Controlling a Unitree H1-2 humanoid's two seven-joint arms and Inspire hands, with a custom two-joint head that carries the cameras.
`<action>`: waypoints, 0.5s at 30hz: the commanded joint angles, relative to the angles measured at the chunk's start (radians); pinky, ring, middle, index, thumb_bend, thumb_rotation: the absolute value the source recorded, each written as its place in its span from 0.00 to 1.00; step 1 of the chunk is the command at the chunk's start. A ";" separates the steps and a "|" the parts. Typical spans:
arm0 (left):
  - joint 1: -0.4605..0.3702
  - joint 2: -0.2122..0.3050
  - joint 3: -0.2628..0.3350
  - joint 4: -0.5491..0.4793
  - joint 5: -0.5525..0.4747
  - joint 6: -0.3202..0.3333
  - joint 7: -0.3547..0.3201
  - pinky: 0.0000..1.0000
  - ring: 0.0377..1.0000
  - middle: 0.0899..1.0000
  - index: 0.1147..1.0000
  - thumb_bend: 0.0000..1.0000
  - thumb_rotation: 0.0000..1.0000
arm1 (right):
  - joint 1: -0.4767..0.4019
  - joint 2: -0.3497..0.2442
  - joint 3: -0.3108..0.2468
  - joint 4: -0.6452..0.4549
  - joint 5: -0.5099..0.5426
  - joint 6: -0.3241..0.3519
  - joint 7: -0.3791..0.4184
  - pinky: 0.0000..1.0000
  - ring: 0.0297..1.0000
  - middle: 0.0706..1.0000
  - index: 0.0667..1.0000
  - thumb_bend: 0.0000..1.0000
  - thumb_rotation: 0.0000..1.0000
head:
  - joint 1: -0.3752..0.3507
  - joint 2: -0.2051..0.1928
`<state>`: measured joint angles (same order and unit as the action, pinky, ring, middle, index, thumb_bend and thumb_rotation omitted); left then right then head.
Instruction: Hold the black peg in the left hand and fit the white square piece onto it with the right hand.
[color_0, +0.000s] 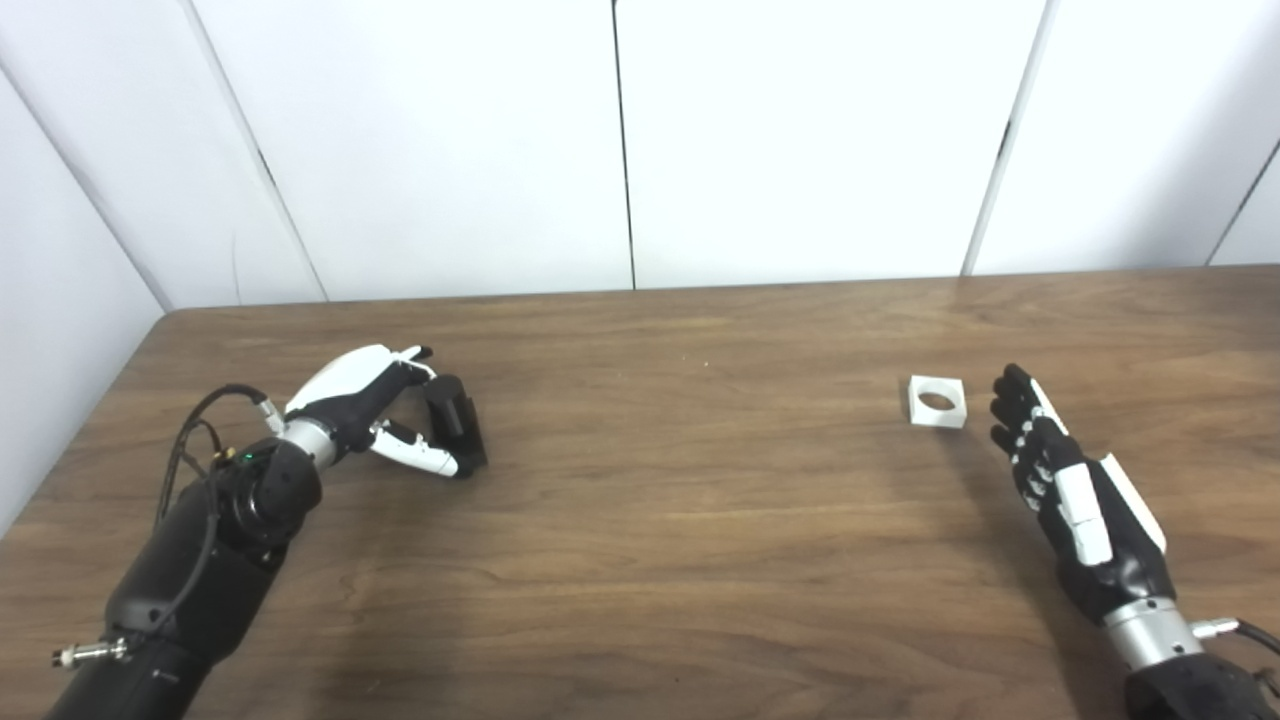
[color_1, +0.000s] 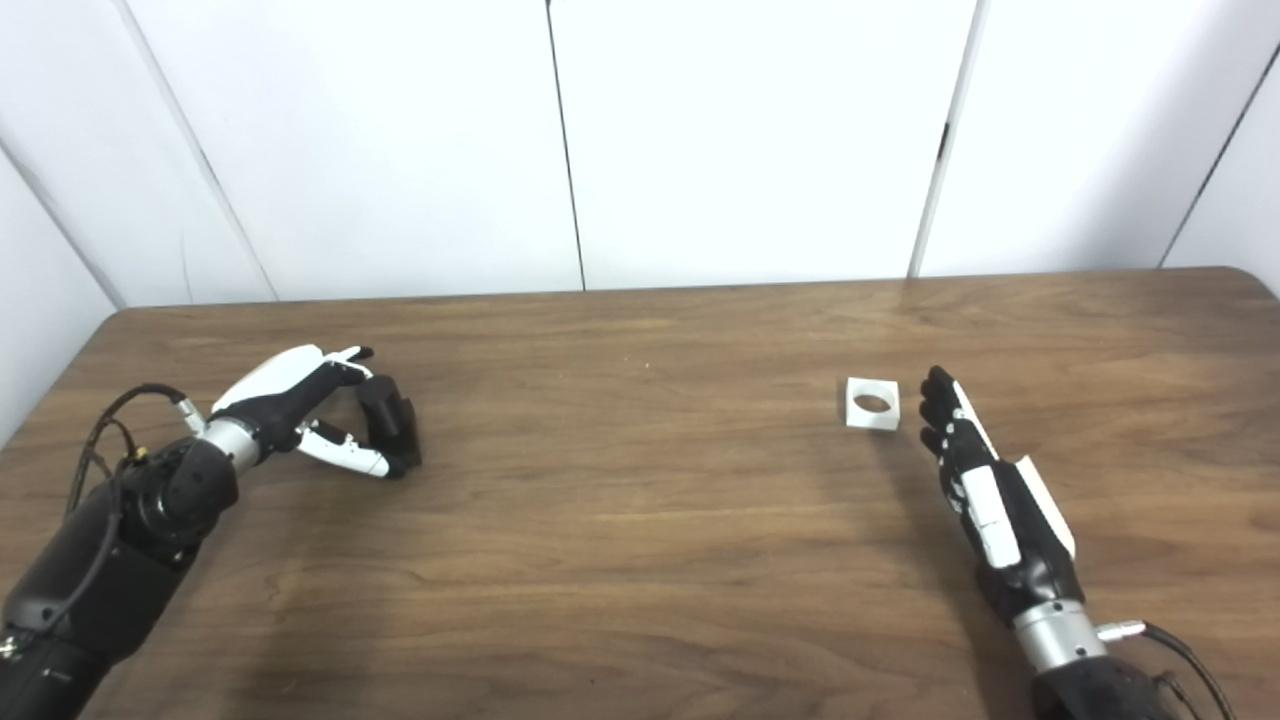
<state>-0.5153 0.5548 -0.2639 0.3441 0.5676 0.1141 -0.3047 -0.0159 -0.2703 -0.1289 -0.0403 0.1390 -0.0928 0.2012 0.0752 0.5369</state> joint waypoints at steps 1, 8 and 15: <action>-0.021 0.008 0.010 -0.022 -0.005 -0.017 0.016 1.00 1.00 1.00 0.53 0.85 0.35 | 0.015 -0.010 -0.008 0.007 0.013 -0.001 -0.001 1.00 1.00 1.00 1.00 0.68 1.00 | 0.001 0.001; -0.015 0.000 0.010 -0.025 -0.025 -0.036 0.025 1.00 1.00 1.00 0.51 0.84 0.32 | 0.015 -0.008 -0.008 -0.004 0.004 0.012 -0.008 1.00 1.00 1.00 1.00 0.71 1.00 | -0.005 0.010; 0.005 -0.010 -0.002 -0.065 -0.037 -0.046 0.008 1.00 1.00 1.00 0.52 0.88 0.34 | 0.017 -0.004 -0.006 -0.017 0.007 0.023 -0.006 1.00 1.00 1.00 1.00 0.65 1.00 | -0.013 0.020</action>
<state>-0.4904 0.5462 -0.2638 0.3131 0.5433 0.0943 -0.2911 -0.0116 -0.2704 -0.1306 -0.0502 0.1349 -0.0630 0.1986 0.0629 0.5538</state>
